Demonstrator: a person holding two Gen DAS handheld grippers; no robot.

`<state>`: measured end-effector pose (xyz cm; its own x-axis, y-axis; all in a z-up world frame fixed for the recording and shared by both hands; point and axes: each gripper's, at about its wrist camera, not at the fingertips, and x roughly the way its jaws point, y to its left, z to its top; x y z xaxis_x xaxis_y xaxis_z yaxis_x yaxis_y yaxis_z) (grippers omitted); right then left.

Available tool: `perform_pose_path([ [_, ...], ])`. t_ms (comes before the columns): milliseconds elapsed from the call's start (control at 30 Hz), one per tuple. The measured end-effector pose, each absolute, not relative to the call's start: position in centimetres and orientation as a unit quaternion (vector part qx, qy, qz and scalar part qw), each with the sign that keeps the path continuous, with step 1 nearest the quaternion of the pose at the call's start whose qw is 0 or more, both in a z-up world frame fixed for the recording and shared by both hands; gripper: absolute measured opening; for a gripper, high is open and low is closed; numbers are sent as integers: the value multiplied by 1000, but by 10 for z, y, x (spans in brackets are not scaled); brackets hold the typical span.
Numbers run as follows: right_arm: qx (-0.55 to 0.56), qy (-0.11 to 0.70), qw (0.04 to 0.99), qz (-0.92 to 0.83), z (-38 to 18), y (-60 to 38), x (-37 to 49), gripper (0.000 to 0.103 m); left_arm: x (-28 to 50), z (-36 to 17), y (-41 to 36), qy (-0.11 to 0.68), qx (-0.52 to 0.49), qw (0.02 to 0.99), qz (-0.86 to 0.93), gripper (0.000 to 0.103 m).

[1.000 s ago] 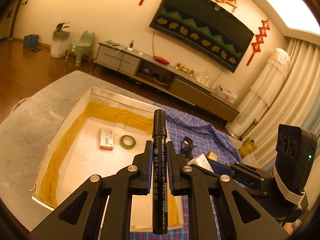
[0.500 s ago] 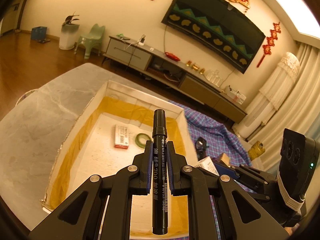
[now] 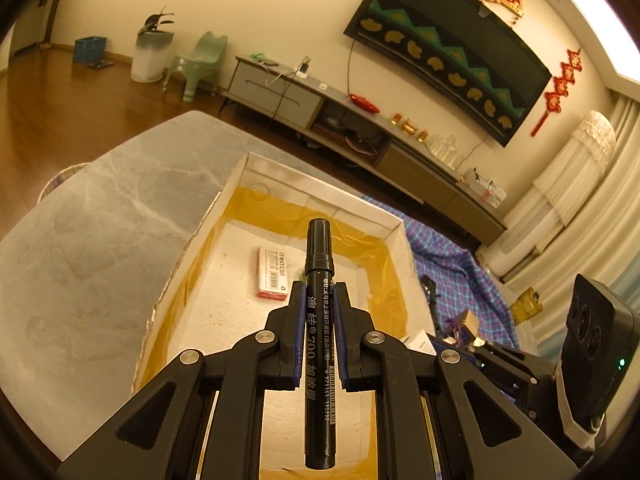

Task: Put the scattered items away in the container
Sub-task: 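Carry the black marker and white charger plug over the foam container with both grippers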

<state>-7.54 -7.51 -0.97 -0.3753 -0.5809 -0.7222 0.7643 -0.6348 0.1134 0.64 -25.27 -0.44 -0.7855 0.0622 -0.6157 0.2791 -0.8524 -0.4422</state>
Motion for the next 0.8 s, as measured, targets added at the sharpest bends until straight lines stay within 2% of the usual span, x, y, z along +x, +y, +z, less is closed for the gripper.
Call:
perform_pose_path([
  [800,460,240,392,-760,-34,-140,-106,31,-34,-41,-284,254,401,90,-876,13],
])
